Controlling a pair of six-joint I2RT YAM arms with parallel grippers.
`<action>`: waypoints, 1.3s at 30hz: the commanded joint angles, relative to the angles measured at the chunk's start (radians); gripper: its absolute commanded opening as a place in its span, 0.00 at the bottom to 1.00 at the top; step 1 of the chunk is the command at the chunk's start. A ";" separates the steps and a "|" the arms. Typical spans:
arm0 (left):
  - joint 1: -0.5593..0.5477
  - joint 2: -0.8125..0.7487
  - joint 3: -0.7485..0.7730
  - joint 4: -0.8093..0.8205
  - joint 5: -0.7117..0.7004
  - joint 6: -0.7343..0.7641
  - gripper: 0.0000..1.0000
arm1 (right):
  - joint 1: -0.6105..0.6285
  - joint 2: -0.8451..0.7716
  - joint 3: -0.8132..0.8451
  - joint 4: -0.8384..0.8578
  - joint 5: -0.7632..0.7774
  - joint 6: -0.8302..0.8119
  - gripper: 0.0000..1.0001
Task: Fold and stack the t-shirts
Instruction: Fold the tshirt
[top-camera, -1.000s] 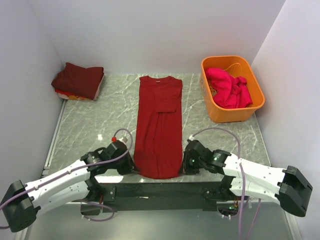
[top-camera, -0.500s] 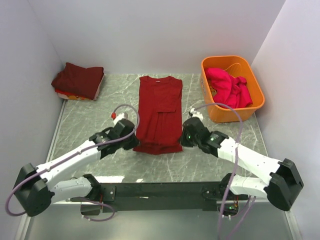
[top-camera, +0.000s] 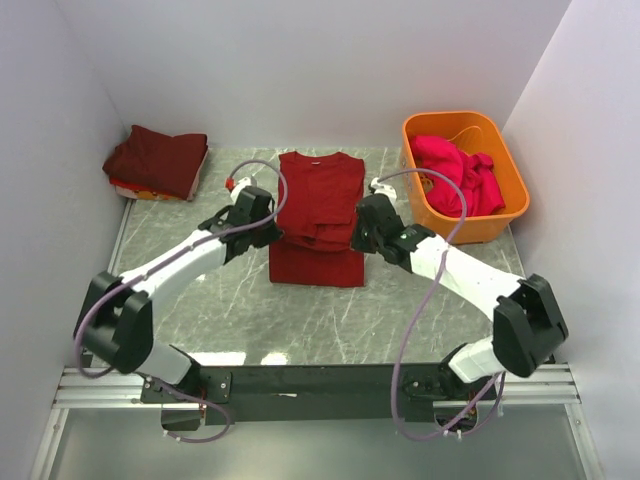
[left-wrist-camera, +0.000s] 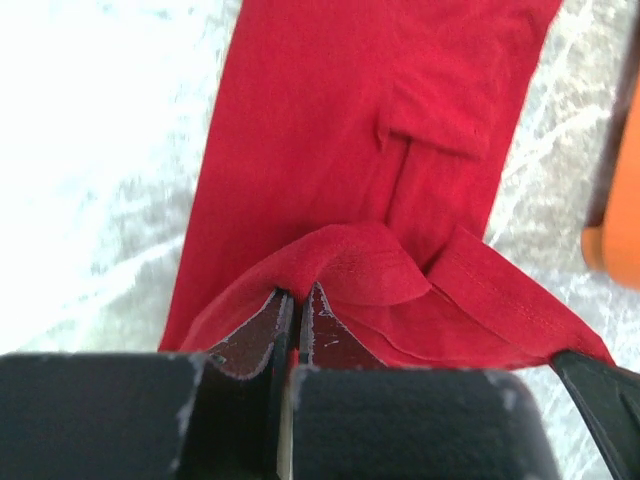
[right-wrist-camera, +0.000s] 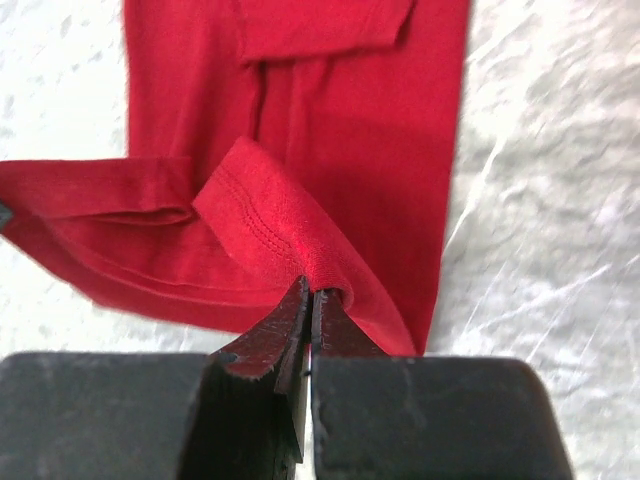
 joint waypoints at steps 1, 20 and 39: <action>0.036 0.062 0.079 0.059 0.049 0.072 0.01 | -0.037 0.049 0.077 0.038 0.016 -0.034 0.00; 0.127 0.366 0.295 0.074 0.171 0.128 0.04 | -0.189 0.336 0.248 0.105 -0.145 -0.079 0.08; 0.142 0.196 0.121 0.040 0.182 0.131 0.99 | -0.213 0.196 0.070 0.100 -0.272 -0.066 0.74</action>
